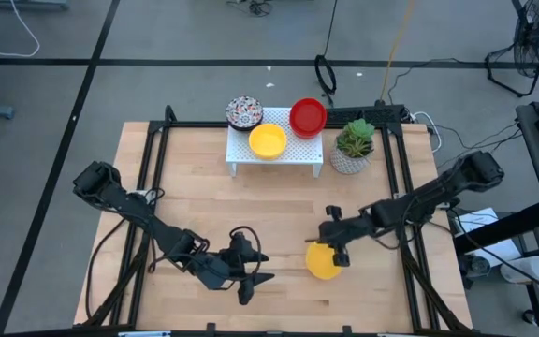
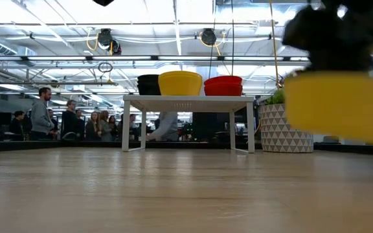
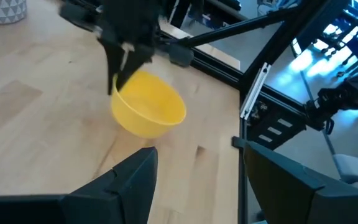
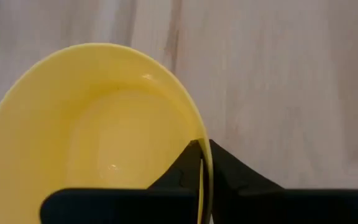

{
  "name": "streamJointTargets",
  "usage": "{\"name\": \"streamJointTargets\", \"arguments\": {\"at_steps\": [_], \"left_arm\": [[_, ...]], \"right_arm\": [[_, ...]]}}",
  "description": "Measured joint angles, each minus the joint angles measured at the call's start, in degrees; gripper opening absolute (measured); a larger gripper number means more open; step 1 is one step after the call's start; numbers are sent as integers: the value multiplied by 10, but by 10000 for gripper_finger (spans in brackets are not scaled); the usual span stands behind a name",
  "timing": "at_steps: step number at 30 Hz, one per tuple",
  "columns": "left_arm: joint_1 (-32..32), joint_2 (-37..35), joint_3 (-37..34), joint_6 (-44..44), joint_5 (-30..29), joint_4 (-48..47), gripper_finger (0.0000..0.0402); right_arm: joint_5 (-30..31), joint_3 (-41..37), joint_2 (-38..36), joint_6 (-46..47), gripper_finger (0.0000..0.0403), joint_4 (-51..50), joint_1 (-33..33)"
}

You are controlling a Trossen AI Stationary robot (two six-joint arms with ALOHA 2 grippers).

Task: Pick & Place Mini bowls
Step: Stack the yellow bowl on the yellow bowl on the shelf

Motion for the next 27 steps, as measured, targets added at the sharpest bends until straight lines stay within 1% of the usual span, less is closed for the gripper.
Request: {"name": "streamJointTargets", "arguments": {"at_steps": [4, 8, 14, 18, 21, 27], "left_arm": [[0, 0, 0, 22, 0, 0, 241], [0, 0, 0, 47, 0, -1, 241], [0, -1, 0, 73, 0, -2, 241], [-2, -10, 0, 78, 0, -17, 241], [-3, -20, 0, 81, 0, -38, 241], [-2, -38, 1, 80, -7, -62, 241]], "right_arm": [[0, 47, -27, -24, 2, -23, -47], [-6, 116, -33, -70, 1, -67, -110], [-74, 225, -12, -123, 1, -109, -234], [-115, 296, 18, -143, 1, -108, -306], [-135, 346, 50, -164, 1, -112, -343], [-136, 439, 129, -190, 0, -108, -404]]}}
